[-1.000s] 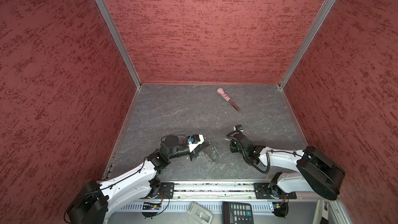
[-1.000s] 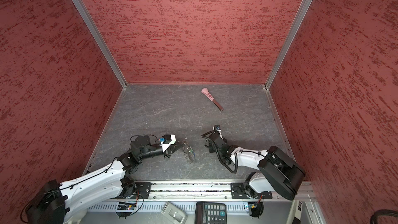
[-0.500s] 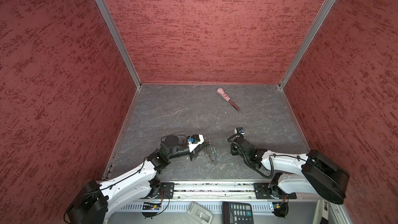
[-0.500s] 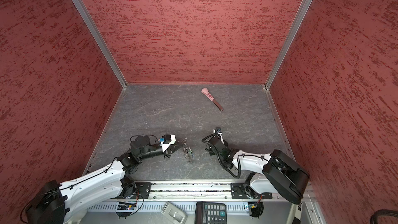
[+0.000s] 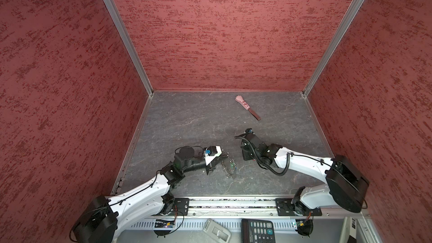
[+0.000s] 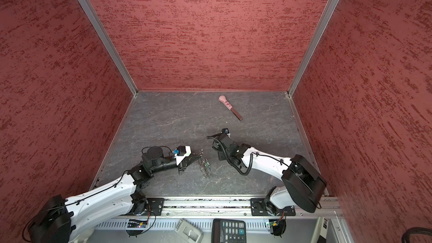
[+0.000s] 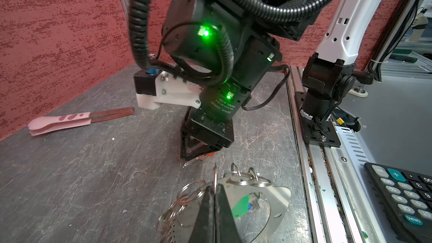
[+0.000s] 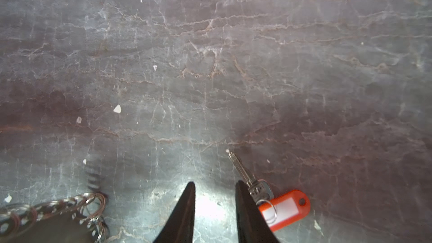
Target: Put the keys on the keyring
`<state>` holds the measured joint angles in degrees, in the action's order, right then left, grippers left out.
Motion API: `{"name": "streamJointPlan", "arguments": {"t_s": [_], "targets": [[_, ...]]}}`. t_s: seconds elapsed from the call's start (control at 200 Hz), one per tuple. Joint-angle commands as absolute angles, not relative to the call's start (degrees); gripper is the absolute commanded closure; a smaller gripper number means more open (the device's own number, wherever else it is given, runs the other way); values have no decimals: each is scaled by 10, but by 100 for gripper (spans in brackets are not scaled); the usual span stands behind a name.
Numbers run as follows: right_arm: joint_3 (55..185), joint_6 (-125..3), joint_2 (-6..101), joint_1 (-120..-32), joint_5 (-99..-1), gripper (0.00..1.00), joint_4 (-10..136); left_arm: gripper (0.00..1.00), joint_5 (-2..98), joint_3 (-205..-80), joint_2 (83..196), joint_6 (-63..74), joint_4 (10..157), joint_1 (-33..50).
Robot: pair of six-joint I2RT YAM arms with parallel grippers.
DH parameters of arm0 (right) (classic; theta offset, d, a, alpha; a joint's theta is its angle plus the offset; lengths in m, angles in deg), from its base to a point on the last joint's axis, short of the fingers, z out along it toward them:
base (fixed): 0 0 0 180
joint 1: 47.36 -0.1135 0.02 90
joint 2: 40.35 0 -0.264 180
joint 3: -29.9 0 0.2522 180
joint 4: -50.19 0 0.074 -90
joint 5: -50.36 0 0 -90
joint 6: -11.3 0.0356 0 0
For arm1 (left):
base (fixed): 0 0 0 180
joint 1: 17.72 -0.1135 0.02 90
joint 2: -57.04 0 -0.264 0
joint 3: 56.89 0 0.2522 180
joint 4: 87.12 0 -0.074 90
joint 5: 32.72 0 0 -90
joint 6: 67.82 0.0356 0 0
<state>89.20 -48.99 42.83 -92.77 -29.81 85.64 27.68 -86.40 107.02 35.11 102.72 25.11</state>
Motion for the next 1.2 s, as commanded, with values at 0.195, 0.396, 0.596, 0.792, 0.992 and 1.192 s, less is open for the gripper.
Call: {"name": "streamJointPlan", "arguments": {"t_s": [0.195,0.396,0.596,0.792,0.992,1.192], "targets": [[948,-533,452,-838,-414,69,1010,100,277,-867,1067,359,1031,254],[942,-537,462,-818,-423,70,1014,100,278,-867,1068,359,1032,254],[944,-537,485,-818,-427,71,1003,100,277,-868,1071,358,1033,254],[944,-538,489,-818,-429,75,1002,100,279,-868,1069,358,1032,254],[941,-542,499,-820,-428,79,1002,100,280,-868,1068,358,1032,254],[941,-542,507,-824,-415,80,1008,100,279,-868,1068,358,1031,254]]}}
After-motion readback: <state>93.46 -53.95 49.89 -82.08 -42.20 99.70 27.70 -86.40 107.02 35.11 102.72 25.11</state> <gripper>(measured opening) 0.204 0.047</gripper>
